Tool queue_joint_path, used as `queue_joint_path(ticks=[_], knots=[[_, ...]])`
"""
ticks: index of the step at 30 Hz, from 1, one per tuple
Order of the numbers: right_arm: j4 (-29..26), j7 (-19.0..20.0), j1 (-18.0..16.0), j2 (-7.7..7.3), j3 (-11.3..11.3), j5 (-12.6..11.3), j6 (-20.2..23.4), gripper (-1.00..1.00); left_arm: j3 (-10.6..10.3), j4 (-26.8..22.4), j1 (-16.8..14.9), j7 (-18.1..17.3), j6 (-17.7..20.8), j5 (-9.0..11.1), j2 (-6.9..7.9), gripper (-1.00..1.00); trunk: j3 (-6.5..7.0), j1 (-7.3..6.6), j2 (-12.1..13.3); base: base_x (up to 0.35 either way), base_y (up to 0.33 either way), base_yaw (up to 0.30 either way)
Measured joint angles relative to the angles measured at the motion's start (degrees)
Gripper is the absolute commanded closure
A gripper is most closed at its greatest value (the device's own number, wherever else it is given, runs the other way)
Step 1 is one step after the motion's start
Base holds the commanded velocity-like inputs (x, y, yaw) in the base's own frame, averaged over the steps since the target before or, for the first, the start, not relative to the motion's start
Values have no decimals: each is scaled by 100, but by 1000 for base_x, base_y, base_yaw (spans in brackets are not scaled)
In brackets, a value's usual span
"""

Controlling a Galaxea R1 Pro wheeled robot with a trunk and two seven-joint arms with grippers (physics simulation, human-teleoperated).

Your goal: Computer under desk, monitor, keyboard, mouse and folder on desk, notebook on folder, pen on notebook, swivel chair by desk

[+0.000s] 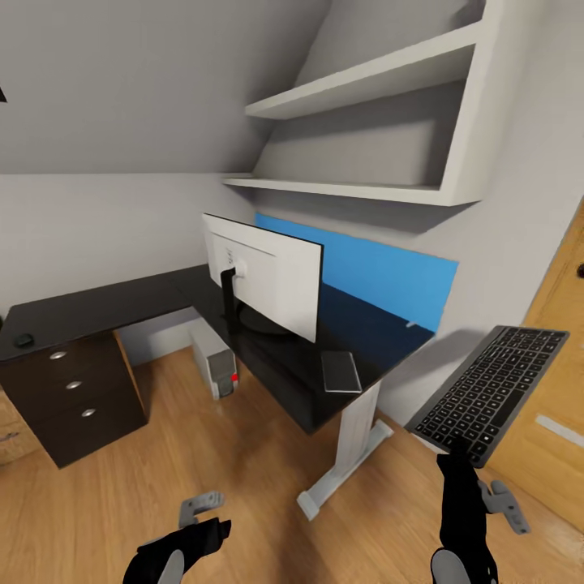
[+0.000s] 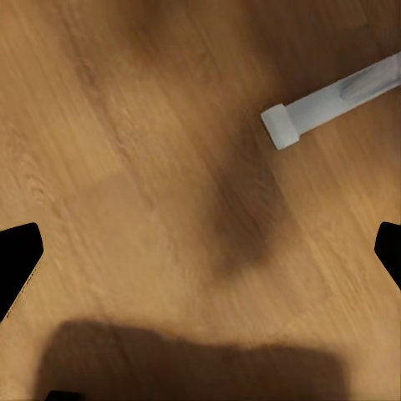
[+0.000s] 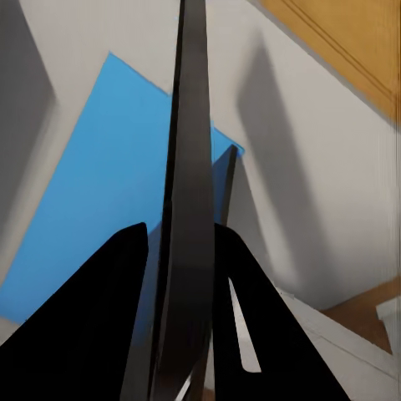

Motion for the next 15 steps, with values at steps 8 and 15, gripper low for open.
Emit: queue_joint_path(ticks=[8,15], knots=[[-1,-4,0,-1,-4,1,1,100,-11,-1,0,-1,-23,0,-1,-100,0,-1,0,160,194,-266],[-1,-5,0,-1,-4,-7,2,100,-13,-1,0,3,-84,-1,-7,-100,-10,1,0,29,16,-264]])
